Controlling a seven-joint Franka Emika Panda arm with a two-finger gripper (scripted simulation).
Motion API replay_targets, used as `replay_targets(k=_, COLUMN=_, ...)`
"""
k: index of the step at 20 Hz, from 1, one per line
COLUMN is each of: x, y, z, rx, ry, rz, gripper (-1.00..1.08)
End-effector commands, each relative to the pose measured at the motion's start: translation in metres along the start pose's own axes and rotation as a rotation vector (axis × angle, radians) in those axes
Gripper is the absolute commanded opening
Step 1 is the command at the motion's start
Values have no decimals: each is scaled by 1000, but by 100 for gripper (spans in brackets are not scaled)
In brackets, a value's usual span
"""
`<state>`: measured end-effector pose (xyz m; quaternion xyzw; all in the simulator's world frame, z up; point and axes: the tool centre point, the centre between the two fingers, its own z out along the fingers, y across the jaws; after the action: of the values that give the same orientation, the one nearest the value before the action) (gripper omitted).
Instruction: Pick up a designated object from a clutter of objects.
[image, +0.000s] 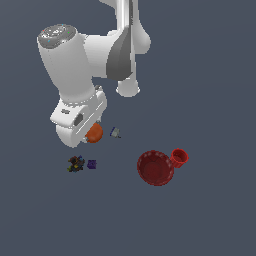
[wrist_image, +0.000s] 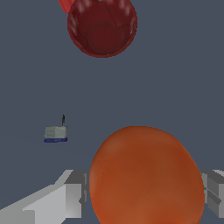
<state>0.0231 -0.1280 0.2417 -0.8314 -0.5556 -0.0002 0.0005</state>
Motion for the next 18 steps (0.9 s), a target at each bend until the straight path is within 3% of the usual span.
replay_targets(k=1, x=13, y=2, z=-27, rx=-1, ry=0, rz=0, gripper=-100)
replay_targets(k=10, x=52, y=9, z=-111, rx=-1, ry=0, rz=2, gripper=-100)
replay_targets(k=18, x=72, y=15, z=-151, rx=-1, ry=0, rz=4, gripper=-100)
